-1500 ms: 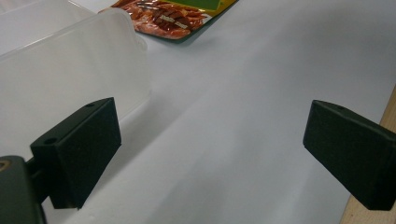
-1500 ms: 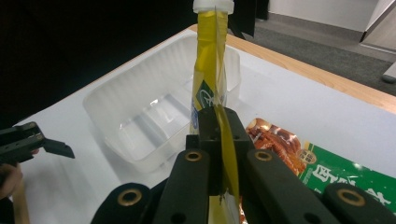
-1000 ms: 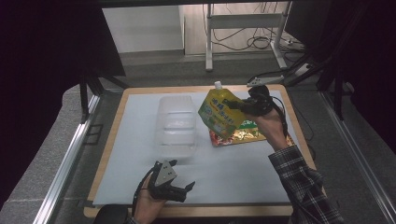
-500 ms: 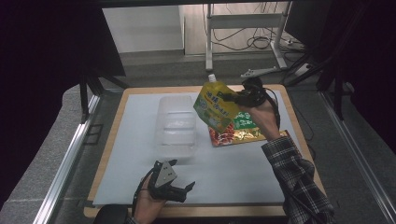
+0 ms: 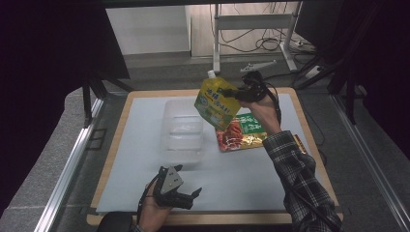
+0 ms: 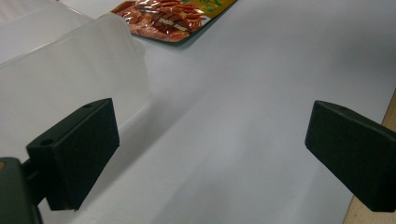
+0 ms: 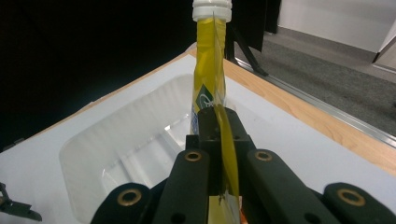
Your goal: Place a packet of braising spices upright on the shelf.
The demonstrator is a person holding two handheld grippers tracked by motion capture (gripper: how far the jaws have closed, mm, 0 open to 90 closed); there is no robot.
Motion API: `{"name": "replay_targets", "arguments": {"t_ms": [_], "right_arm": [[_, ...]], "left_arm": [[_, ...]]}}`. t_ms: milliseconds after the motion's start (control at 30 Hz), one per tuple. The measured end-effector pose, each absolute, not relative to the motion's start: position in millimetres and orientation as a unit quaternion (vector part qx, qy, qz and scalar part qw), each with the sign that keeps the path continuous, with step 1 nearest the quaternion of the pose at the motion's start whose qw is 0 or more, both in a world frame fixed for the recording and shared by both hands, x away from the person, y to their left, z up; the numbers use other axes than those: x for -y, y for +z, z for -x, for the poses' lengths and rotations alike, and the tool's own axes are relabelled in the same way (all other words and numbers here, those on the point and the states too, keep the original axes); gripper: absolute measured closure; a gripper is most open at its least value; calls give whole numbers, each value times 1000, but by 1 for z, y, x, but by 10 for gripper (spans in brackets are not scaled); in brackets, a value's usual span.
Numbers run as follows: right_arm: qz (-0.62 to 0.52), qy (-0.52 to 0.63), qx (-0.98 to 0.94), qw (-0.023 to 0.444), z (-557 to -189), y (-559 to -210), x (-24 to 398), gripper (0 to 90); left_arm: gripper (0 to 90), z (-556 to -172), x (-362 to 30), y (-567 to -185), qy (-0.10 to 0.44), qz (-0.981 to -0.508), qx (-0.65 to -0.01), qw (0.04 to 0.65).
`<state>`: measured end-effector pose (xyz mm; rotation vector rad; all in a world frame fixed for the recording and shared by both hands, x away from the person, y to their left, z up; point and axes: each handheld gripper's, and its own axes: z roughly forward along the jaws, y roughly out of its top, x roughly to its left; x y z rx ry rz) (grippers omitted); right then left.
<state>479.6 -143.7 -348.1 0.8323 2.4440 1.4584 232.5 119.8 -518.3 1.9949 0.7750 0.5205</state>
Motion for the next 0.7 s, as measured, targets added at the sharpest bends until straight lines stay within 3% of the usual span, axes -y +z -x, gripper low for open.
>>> {"name": "replay_targets", "arguments": {"t_ms": [700], "right_arm": [[-241, 492, -832, 90, -509, -332, 106, 889]], "left_arm": [[16, -234, -122, -518, 200, -804, -316, 462]]}}
